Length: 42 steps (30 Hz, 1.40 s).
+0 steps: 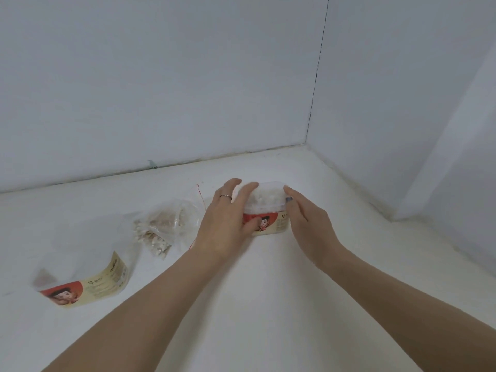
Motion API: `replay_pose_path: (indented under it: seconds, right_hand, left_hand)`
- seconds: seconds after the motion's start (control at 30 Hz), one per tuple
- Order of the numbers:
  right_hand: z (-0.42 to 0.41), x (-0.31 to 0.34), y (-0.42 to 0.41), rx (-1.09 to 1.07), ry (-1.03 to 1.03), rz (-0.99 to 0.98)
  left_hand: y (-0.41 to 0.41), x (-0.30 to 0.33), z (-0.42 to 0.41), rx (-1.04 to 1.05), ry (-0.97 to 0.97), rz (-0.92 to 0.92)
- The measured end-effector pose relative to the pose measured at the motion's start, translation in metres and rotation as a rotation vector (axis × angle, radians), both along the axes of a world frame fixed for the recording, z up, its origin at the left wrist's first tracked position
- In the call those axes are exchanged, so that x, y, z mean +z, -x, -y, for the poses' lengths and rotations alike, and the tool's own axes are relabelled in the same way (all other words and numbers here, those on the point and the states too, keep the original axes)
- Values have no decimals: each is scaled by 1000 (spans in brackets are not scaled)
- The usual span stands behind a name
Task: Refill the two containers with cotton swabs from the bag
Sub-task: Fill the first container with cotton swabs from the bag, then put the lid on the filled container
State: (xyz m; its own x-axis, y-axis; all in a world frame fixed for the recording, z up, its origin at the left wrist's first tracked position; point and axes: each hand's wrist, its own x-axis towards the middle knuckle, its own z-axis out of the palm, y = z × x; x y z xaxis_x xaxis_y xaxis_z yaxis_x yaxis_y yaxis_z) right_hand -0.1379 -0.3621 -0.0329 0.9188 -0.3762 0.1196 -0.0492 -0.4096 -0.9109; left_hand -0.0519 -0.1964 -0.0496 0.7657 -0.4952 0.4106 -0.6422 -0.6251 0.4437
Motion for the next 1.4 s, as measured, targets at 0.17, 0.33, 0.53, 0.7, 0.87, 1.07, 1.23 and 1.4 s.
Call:
replay_pose_path:
  seconds: [0.17, 0.33, 0.53, 0.7, 0.87, 1.07, 1.23, 1.4]
  right_hand:
    - [1, 6, -8, -44, -163, -24]
    - [3, 5, -21, -67, -191, -52]
    - [12, 2, -40, -143, -64, -46]
    - [16, 9, -50, -209, 66, -94]
    - [-22, 34, -45, -216, 514, 203]
    - [-121, 60, -35, 184, 420, 325]
    - [-180, 62, -32, 256, 389, 107]
    - [-186, 55, -40, 131, 199, -173]
  left_hand:
    - [-1, 5, 9, 67, 75, -226]
    - [-14, 4, 19, 80, 97, -267]
    - [-24, 9, 41, 81, 76, -256]
    - [-24, 28, 47, 56, -49, -257]
    - [-19, 64, -4, 34, -95, -165]
    - [-3, 111, -103, 158, -84, 6]
    - [11, 112, -186, 365, -187, -77]
    - [27, 88, -236, 481, -371, -309]
